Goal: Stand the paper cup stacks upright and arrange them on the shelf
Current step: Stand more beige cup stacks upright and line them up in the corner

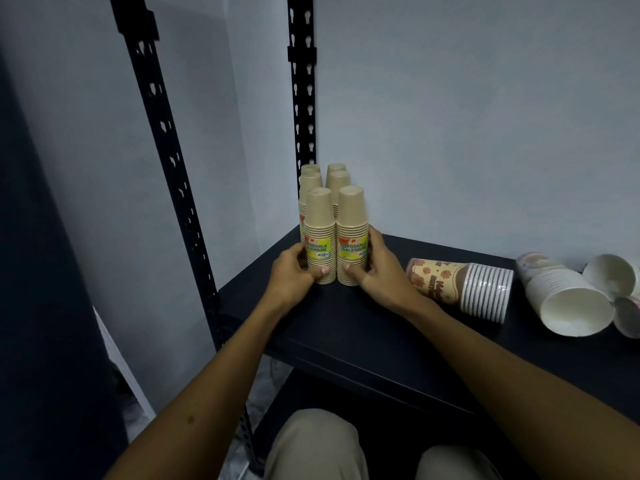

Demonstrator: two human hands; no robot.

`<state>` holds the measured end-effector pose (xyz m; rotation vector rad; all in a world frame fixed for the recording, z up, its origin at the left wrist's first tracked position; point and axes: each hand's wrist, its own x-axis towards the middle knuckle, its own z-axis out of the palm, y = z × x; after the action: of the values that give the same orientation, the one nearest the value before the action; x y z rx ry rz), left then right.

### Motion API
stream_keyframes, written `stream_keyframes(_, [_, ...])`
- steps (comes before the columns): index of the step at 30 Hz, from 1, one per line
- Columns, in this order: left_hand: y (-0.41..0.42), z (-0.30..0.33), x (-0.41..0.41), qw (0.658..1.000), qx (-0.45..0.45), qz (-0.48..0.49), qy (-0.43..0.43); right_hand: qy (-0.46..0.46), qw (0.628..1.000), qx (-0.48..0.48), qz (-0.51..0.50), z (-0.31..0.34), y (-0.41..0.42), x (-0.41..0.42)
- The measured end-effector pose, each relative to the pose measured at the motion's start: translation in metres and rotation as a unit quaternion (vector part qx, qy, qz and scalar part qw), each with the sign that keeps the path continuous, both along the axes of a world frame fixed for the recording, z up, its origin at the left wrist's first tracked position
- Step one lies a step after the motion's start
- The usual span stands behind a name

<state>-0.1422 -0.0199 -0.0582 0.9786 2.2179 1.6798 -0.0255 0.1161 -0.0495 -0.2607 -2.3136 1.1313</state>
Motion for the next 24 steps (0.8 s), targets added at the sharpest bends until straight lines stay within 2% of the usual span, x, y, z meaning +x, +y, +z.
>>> stream_keyframes(4, [0.004,-0.003,-0.004,1.000,-0.004,0.026,0.003,0.019,0.999,0.025,-0.031,-0.006,0.008,-0.005])
stream_keyframes(13, [-0.003,-0.005,0.000,0.997,0.038,0.007,-0.060,0.030,1.000,-0.010,-0.003,-0.004,0.016,-0.007])
stream_keyframes(19, [-0.007,-0.002,0.002,0.996,0.060,-0.013,-0.059,0.016,0.999,-0.030,0.003,-0.009,0.017,-0.004])
stream_keyframes(24, [-0.006,-0.004,0.000,0.996,0.068,0.006,-0.062,0.005,1.000,-0.030,-0.006,-0.013,0.019,-0.004])
